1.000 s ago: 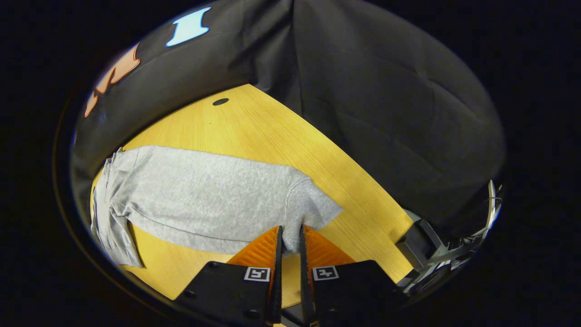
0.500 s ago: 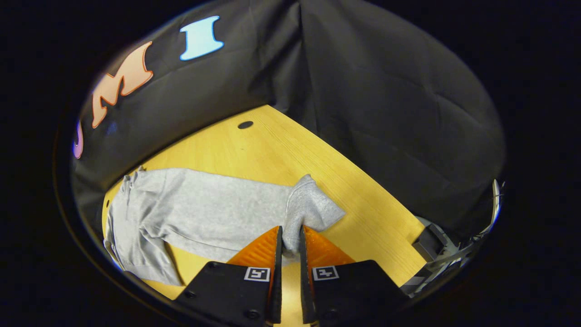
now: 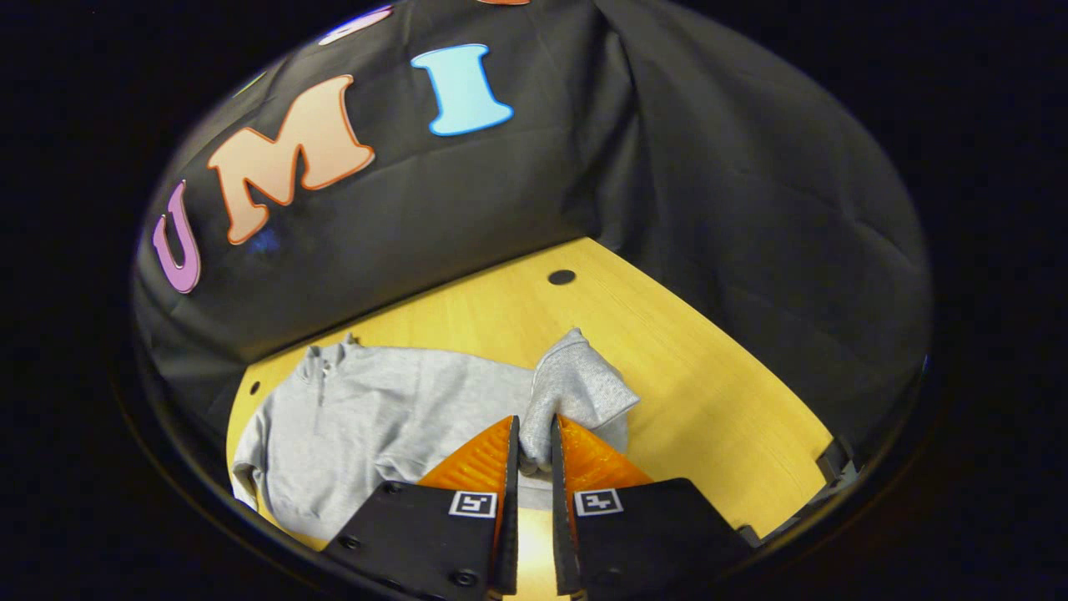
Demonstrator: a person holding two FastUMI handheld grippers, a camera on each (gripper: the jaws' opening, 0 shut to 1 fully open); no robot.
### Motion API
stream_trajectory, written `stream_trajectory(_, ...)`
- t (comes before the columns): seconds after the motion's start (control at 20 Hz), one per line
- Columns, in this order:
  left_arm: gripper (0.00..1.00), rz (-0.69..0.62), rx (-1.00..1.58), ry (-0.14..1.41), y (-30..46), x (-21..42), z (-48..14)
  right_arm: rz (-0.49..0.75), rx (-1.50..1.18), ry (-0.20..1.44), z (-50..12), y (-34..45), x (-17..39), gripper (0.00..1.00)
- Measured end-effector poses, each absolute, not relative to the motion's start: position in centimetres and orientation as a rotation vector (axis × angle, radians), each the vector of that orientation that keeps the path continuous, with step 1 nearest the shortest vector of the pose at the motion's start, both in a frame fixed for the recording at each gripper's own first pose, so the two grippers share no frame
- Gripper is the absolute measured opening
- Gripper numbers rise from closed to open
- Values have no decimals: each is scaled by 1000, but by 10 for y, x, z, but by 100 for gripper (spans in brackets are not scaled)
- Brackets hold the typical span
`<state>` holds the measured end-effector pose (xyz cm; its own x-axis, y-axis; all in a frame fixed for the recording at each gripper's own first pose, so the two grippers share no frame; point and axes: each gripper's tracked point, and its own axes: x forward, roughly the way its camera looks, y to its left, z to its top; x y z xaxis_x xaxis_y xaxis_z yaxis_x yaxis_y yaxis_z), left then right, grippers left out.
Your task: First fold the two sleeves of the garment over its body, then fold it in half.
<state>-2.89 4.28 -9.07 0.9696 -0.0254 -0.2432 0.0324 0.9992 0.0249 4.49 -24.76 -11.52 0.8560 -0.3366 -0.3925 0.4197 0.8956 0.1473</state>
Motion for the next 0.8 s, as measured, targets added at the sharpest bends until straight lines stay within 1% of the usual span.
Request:
stream_trajectory(0.25,94,-8,26,247,68,-39,-93,-294,226,324,-90,-176,89,19)
stream_trajectory(0.55,94,46,3,238,103,-51,-100,-144,234,329,-84,-80,128,19)
stream_trajectory(0.8,95,102,1,250,135,-65,-113,27,223,334,-86,22,147,19)
